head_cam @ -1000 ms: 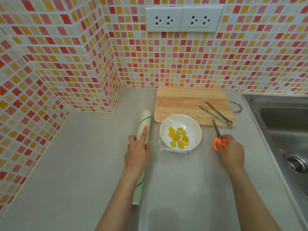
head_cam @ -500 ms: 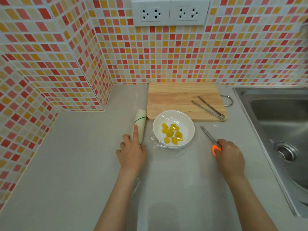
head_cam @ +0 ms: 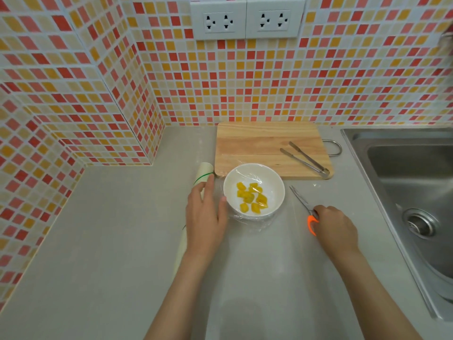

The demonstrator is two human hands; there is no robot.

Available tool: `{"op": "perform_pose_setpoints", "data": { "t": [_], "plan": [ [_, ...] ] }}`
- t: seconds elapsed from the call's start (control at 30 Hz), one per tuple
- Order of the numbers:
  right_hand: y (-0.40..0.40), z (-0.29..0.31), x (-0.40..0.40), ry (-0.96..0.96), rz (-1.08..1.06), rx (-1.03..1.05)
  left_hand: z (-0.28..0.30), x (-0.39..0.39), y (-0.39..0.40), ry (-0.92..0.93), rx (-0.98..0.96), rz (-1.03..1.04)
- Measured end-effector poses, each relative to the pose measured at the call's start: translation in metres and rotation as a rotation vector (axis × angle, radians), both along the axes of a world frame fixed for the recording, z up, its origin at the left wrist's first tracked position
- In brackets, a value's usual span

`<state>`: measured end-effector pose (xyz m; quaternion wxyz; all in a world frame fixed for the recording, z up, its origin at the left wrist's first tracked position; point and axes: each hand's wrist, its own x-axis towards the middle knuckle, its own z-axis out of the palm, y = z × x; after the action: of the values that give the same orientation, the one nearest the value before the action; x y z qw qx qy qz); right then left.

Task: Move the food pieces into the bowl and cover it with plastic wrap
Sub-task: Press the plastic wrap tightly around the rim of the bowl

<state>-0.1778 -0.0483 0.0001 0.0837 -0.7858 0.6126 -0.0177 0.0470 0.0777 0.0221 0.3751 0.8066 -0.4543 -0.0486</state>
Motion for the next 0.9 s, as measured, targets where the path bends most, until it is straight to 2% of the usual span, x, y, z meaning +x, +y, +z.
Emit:
{"op": "perform_pose_setpoints", "data": {
  "t": [0.13, 0.23, 0.33, 0.43, 0.53, 0.6, 0.67, 0.8, 0.9],
  "plan": [
    [-0.003, -0.001, 0.000, 0.005, 0.013, -0.007, -0.005, -0.025, 0.001, 0.333, -0.155, 0.021],
    [-0.003, 0.002, 0.000, 0.029, 0.036, 0.007, -0.011, -0.024, -0.006, 0.580, -0.085, 0.099],
    [-0.005, 0.015, 0.008, -0.073, -0.016, -0.019, -0.012, -0.020, -0.015, 0.698, -0.028, 0.119],
    [-0.016, 0.030, 0.034, -0.420, 0.072, -0.018, -0.012, -0.019, -0.024, 0.761, -0.022, 0.135],
    [-0.030, 0.043, 0.069, -0.745, 0.181, 0.214, -0.011, -0.018, -0.033, 0.793, -0.015, 0.166],
    [-0.033, 0.045, 0.084, -0.826, 0.174, 0.366, -0.009, -0.015, -0.038, 0.811, -0.022, 0.188],
    [-0.029, 0.041, 0.087, -0.883, 0.142, 0.418, -0.008, -0.009, -0.041, 0.820, -0.016, 0.193],
    [-0.011, 0.033, 0.075, -0.937, 0.026, 0.294, -0.010, 0.003, -0.051, 0.791, 0.022, 0.191],
    [0.003, 0.026, 0.059, -0.984, -0.031, 0.245, -0.013, 0.007, -0.061, 0.781, 0.024, 0.103]
  ]
}}
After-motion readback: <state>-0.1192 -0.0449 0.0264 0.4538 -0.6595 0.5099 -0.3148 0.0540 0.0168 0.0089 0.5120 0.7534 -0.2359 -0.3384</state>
